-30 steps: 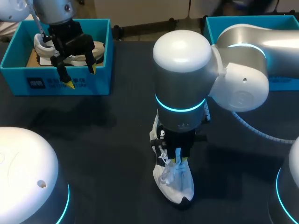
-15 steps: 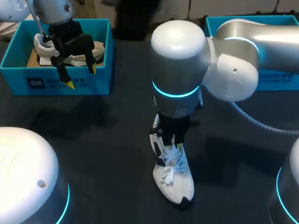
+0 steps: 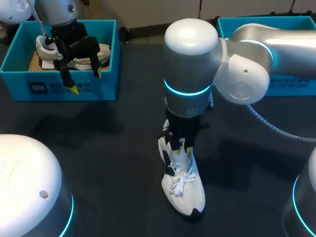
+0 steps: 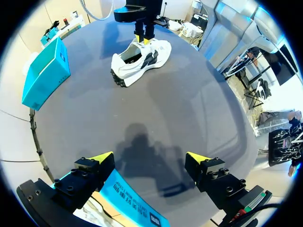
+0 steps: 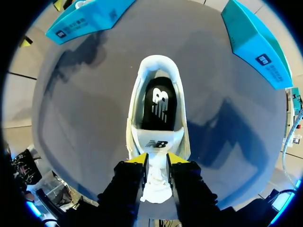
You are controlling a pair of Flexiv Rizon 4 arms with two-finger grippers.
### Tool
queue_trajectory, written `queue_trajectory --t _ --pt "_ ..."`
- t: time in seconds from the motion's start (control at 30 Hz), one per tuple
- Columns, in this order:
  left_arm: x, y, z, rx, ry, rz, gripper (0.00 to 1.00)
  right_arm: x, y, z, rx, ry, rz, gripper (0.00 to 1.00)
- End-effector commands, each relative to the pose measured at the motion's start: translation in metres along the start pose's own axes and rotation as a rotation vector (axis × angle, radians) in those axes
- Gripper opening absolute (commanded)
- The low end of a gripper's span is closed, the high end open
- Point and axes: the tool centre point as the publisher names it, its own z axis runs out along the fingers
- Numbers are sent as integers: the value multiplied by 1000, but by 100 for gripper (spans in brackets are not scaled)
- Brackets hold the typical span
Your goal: Take the shoe out of the shoebox, open the shoe tongue, remove and reinsert the insole, then place the shoe into the shoebox
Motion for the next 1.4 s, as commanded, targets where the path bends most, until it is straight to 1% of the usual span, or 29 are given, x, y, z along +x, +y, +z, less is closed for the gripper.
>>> queue_trajectory --t 0.03,0.07,0.1,0.43,0.57,0.7,0.83,0.93,1.0,1.03,1.07,1.1,1.13,1.17,1.2,1.23,1.3,1.4 --pt "-1 1 0 0 2 1 100 5 -11 -11 -22 -14 -1 32" --pt "-1 1 0 0 2 1 100 5 -11 -11 -22 -14 -1 32" --pt "-1 1 0 0 2 1 100 7 -12 -12 -35 -4 -20 36" --pt "-1 1 0 0 2 1 100 6 20 11 -10 33 -73 35" --pt "-1 1 0 0 2 1 100 5 25 15 5 34 -82 35" --pt "-1 1 0 0 2 1 100 5 17 -2 -12 11 -87 34" --pt "-1 1 0 0 2 1 100 3 12 -22 -36 -23 -128 35" --pt "-1 1 0 0 2 1 100 -1 12 -39 -88 -9 -220 36" --pt "-1 1 0 0 2 1 100 -1 14 -51 -121 2 -364 40" --pt "-1 1 0 0 2 1 100 -1 14 -55 -131 -2 -397 42" --pt "-1 1 0 0 2 1 100 -1 14 -55 -131 -2 -397 42" --pt "-1 1 0 0 2 1 100 1 18 -65 -139 7 -556 53" --pt "-1 1 0 0 2 1 100 1 20 -69 -148 6 -591 73" --pt "-1 1 0 0 2 1 100 0 23 -72 -148 15 -651 80" --pt "-1 1 0 0 2 1 100 1 25 -74 -153 19 -721 96" --pt "-1 1 0 0 2 1 100 1 27 -75 -160 24 -743 100" --pt "-1 1 0 0 2 1 100 -1 34 -79 -157 63 -842 100" --pt "-1 1 0 0 2 1 100 0 44 -79 -152 73 -985 100"
